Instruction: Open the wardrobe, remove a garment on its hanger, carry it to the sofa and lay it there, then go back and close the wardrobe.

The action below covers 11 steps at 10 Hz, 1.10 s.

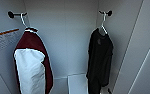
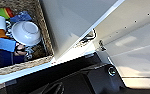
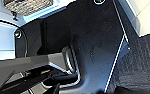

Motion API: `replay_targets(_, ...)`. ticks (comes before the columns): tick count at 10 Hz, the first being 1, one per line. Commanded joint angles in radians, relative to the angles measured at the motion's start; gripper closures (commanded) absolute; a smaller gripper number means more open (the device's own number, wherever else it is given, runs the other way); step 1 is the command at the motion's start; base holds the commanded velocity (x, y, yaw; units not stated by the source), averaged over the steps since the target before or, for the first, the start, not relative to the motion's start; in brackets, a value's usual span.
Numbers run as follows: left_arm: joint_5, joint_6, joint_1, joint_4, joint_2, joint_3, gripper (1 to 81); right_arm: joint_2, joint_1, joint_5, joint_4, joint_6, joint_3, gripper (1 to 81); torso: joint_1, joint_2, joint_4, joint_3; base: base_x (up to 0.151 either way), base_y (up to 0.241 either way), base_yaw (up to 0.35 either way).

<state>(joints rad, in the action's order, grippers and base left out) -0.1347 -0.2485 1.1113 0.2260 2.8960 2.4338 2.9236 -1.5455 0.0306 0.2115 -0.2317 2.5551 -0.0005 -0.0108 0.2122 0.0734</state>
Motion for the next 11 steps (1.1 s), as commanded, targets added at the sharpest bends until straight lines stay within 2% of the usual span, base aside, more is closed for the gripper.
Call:
replay_targets(1,-0.075,-0.002,-0.197,-0.020,-0.058,-0.194,1.0,-0.004,0.051,-0.051,0.000,-0.001,0.000,1.0,0.001,0.000,0.000,0.000,0.000,0.000,0.000)
replay_targets(4,-0.117,-0.005,-0.313,-0.028,-0.122,-0.372,1.0,-0.001,0.064,-0.054,-0.004,-0.001,0.013,1.0,0.001,0.000,0.000,0.000,0.000,0.000,0.000)
replay_targets(9,-0.128,-0.121,-0.461,-0.023,-0.276,-0.618,1.0,0.007,0.072,-0.061,-0.001,-0.003,0.017,1.0,0.001,0.001,0.000,0.001,0.000,0.000,0.000)
replay_targets(11,-0.164,-0.144,-0.521,-0.027,-0.311,-0.673,1.0,0.008,0.072,-0.063,-0.001,-0.003,0.019,1.0,0.001,0.001,0.000,0.001,0.000,0.000,0.000)
